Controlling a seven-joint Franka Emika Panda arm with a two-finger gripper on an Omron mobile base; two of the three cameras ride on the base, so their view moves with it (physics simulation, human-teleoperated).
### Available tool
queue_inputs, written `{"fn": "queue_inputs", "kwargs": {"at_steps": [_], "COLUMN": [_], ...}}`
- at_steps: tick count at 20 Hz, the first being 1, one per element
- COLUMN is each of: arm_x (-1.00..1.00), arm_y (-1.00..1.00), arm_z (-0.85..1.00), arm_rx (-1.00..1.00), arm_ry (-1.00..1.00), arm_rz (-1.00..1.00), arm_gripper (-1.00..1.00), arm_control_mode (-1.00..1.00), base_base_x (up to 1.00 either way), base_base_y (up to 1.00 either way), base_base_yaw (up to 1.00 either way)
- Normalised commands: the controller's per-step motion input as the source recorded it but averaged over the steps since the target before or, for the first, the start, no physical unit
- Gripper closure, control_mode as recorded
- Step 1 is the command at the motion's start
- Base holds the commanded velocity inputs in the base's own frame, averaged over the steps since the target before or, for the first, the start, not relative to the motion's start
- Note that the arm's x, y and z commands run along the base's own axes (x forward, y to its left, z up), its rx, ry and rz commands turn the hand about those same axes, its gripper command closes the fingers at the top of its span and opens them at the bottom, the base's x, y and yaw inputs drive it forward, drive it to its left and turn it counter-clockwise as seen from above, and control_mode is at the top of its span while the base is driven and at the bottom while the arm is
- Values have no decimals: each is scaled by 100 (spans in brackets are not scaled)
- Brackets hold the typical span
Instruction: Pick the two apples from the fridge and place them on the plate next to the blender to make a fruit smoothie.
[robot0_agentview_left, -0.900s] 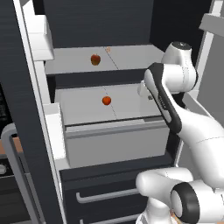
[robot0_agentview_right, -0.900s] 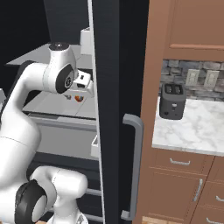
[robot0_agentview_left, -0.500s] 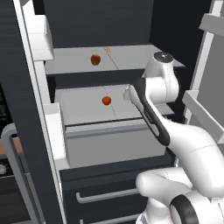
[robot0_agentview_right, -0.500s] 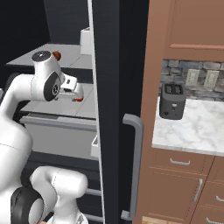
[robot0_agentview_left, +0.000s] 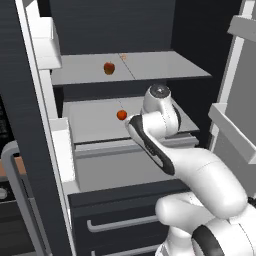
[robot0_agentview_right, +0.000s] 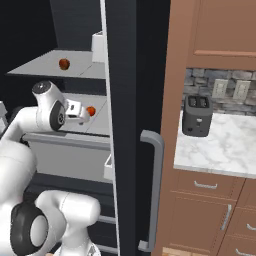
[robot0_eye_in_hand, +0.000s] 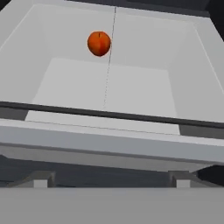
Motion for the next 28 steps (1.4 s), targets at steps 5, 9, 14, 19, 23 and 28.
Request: {"fn": "queue_inputs", "kwargs": {"at_steps": [5, 9, 14, 19, 23, 28], "arm_x": [82, 65, 48, 51, 49, 50], "arm_y": [24, 19, 21, 7, 0, 0], "arm_z": [-10, -11, -21, -23, -24, -15], "arm_rx": [0, 0, 0, 0, 0, 0], "arm_ry": [0, 0, 0, 1, 1, 3], "arm_rz": [0, 0, 0, 0, 0, 0], "arm_gripper": [-100, -100, -100, -100, -100, -100], "arm_control_mode": [-100, -100, -100, -100, -100, -100], "base_base_x": [0, 0, 0, 0, 0, 0], "base_base_y": [0, 0, 0, 0, 0, 0], "base_base_yaw": [0, 0, 0, 0, 0, 0]}}
